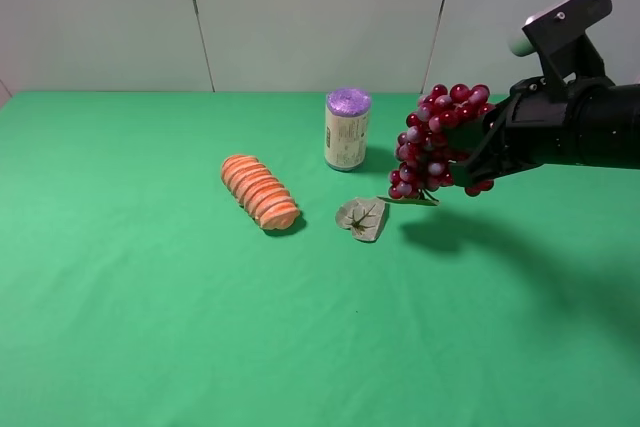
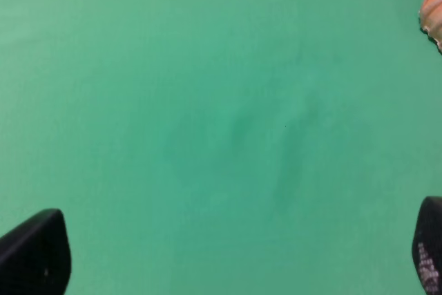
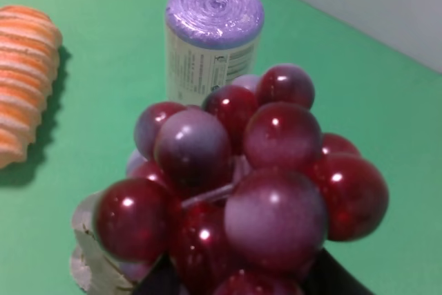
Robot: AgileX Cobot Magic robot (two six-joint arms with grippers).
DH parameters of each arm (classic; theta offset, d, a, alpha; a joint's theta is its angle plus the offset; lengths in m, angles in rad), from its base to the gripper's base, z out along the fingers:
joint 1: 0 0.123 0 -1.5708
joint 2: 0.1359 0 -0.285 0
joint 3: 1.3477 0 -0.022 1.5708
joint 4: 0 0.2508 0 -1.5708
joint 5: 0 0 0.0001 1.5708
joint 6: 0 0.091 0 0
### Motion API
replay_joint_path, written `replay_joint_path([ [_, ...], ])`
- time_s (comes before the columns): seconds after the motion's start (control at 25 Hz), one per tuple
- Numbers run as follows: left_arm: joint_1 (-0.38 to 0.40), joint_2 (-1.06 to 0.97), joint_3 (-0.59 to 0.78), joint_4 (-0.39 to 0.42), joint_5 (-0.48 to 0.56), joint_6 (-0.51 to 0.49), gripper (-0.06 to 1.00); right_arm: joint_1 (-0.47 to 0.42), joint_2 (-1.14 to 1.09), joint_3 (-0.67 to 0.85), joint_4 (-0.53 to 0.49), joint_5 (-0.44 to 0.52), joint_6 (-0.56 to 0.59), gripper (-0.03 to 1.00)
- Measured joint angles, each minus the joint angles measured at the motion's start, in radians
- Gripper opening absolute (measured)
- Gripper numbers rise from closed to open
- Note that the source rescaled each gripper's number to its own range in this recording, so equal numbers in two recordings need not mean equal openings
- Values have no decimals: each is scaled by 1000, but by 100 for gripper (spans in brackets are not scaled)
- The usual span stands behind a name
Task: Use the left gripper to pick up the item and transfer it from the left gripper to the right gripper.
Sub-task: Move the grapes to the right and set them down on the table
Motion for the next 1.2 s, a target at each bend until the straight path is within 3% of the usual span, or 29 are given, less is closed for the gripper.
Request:
replay_joint_path([
  [0.36, 0, 0, 0, 0, 0, 0, 100, 0, 9, 0, -97, 1, 107, 0],
  [0.68, 0, 0, 0, 0, 0, 0, 100, 0, 140, 0, -228, 103, 231, 0],
  [1.2, 0, 0, 0, 0, 0, -1, 100, 0, 278, 0, -241, 157, 294, 0],
])
